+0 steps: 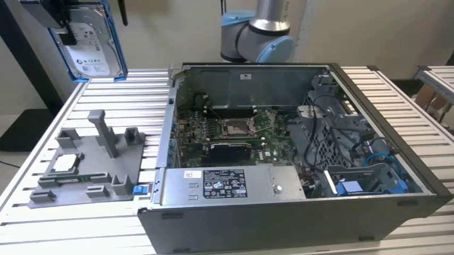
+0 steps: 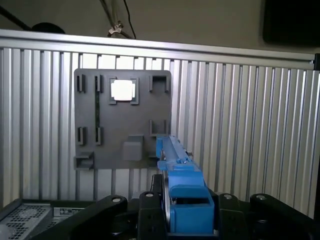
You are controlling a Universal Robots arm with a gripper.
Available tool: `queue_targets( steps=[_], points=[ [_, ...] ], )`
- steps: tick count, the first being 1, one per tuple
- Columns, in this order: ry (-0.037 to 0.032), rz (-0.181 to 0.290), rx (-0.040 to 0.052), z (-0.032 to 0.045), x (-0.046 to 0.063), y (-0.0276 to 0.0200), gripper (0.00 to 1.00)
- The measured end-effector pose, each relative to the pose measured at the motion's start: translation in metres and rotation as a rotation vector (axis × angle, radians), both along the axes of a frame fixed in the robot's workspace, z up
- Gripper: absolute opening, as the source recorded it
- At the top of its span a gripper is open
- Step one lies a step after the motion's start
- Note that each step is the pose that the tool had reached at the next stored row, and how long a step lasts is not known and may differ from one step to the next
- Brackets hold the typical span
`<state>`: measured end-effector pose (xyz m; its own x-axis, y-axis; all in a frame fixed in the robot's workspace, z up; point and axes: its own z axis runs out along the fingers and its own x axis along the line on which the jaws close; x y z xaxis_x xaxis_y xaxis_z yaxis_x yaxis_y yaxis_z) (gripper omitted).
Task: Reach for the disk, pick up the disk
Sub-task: 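Pick up the disk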
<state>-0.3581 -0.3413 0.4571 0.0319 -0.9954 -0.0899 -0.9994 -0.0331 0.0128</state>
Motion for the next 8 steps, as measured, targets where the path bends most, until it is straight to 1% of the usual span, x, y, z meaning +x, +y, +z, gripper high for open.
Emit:
queue_targets(
  steps=[8],
  points=[
    [-0.0001,0.000,0.0000,0.0000,0.025,0.0000,0.00]
  ],
)
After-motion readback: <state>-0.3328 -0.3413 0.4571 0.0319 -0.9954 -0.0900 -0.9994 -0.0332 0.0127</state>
